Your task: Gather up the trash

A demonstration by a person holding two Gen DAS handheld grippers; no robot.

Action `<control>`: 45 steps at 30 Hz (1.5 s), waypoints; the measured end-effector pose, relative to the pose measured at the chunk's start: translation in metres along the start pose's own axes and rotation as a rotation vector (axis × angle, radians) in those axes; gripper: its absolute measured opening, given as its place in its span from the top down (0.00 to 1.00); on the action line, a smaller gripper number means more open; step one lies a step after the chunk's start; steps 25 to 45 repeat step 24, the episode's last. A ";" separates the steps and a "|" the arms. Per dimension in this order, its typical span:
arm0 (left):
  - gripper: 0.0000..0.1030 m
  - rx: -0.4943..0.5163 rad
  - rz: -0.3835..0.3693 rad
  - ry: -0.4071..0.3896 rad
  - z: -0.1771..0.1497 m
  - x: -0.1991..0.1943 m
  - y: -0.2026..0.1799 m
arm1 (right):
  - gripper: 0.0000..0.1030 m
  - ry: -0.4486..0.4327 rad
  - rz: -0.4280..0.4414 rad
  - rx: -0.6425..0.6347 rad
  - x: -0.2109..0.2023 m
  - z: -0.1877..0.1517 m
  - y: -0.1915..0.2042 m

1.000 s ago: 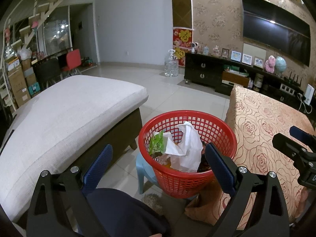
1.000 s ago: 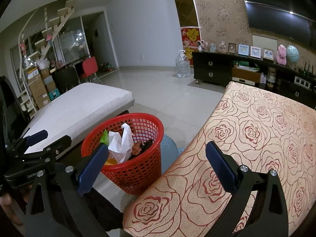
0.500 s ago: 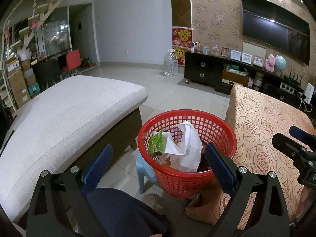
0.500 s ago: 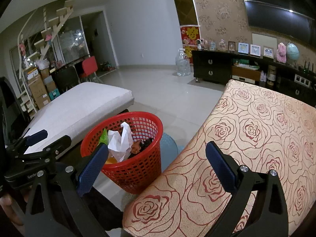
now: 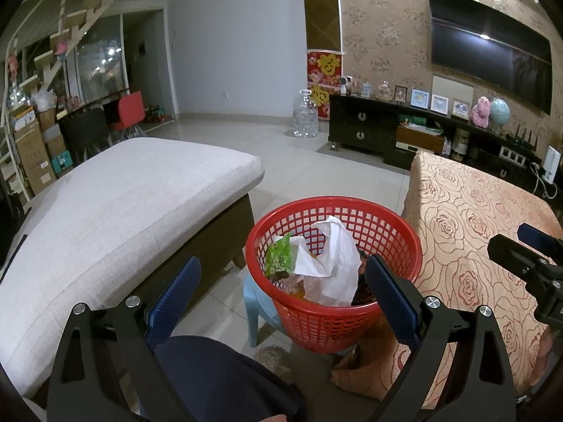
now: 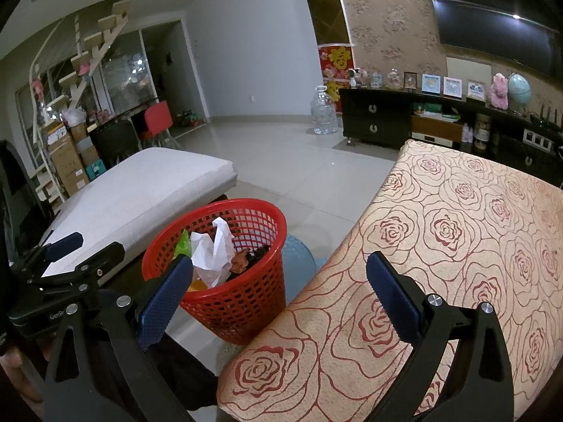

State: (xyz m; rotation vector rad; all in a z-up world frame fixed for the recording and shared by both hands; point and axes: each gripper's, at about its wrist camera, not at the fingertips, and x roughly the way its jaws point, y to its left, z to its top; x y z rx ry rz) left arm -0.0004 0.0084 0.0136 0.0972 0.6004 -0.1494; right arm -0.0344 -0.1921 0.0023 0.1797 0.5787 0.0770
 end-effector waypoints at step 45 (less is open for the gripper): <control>0.12 0.047 -0.068 -0.042 0.005 0.018 -0.026 | 0.07 0.060 -0.367 0.315 -0.041 -0.037 -0.174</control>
